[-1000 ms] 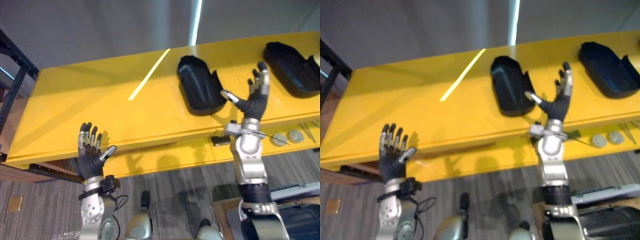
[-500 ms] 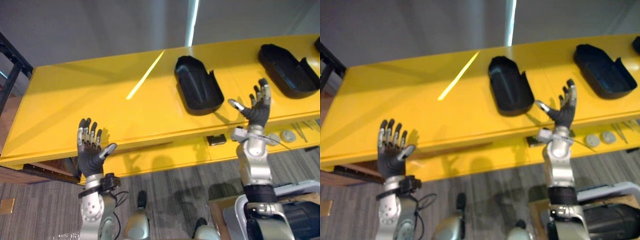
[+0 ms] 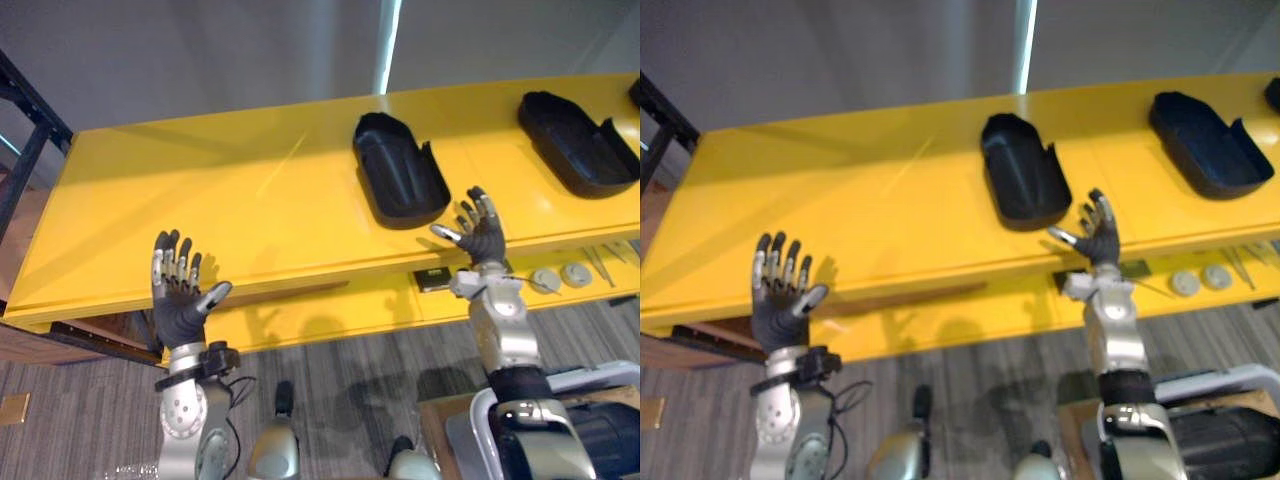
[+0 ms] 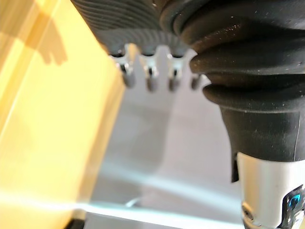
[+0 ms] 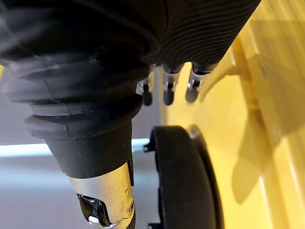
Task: Walk over and take plastic housings, then place them on the shelf
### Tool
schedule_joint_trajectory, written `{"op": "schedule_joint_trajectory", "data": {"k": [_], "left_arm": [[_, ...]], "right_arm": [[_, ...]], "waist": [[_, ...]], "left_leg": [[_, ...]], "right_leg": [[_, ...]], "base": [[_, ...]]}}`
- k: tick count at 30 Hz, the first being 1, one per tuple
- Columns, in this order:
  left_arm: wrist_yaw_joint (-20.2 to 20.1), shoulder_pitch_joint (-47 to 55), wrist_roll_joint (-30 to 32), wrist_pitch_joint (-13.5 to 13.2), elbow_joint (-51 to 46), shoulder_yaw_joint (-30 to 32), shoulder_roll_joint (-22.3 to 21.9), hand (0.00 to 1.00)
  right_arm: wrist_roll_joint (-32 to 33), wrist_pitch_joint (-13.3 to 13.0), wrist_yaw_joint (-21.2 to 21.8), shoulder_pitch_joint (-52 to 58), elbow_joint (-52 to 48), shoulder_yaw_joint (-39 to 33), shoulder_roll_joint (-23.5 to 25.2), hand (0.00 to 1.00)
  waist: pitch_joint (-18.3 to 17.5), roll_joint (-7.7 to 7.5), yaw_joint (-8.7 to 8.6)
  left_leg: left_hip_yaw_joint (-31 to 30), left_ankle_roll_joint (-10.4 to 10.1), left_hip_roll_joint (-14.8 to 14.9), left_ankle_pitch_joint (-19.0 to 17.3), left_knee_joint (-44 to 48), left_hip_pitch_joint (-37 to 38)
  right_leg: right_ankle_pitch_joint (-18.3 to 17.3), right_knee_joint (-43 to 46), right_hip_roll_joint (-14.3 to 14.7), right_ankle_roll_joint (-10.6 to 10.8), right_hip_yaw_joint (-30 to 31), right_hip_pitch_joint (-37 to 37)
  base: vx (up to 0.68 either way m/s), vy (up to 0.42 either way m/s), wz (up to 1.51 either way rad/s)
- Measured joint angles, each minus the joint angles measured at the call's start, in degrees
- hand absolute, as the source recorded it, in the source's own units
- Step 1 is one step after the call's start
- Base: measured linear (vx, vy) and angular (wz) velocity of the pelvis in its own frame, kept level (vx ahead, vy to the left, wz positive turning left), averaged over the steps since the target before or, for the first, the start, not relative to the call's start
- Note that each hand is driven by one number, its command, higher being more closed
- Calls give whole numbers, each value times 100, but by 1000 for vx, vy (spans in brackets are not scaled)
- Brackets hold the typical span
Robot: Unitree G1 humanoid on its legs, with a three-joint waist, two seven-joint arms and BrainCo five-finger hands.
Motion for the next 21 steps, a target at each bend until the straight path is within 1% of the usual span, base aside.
{"op": "schedule_joint_trajectory", "data": {"k": [2, 8, 14, 21], "left_arm": [[0, -8, 0, 0, 0, 41, 0, 0], [-2, -125, 0, 0, -1, 126, 0, 0], [0, -165, 1, 0, -1, 126, 3, 0], [-1, -166, 1, -1, -1, 126, 6, 0]], "right_arm": [[110, 9, 62, -5, 20, 7, -4, 0], [109, 9, 214, -60, 140, 11, -49, 0], [140, 1, 269, -183, 341, 36, -59, 0], [176, -77, 611, -186, 351, 244, -127, 0]], "waist": [[0, 0, -3], [0, 0, -5], [0, 0, -4], [0, 0, -5]], "left_leg": [[-5, 1, 1, 2, 0, 1], [-20, 0, 4, 8, 0, 6], [-54, -5, 5, -7, -1, 5], [-53, 7, 3, -11, 1, -4]], "right_leg": [[1, 12, 0, 2, -11, 0], [-17, 48, 0, -16, -18, -2], [-65, 95, 0, -17, -34, -7], [-72, 90, 0, -17, -36, -18]], "base": [[0, 0, 0], [0, 0, 0], [-21, -15, 1], [0, 0, 0]]}}
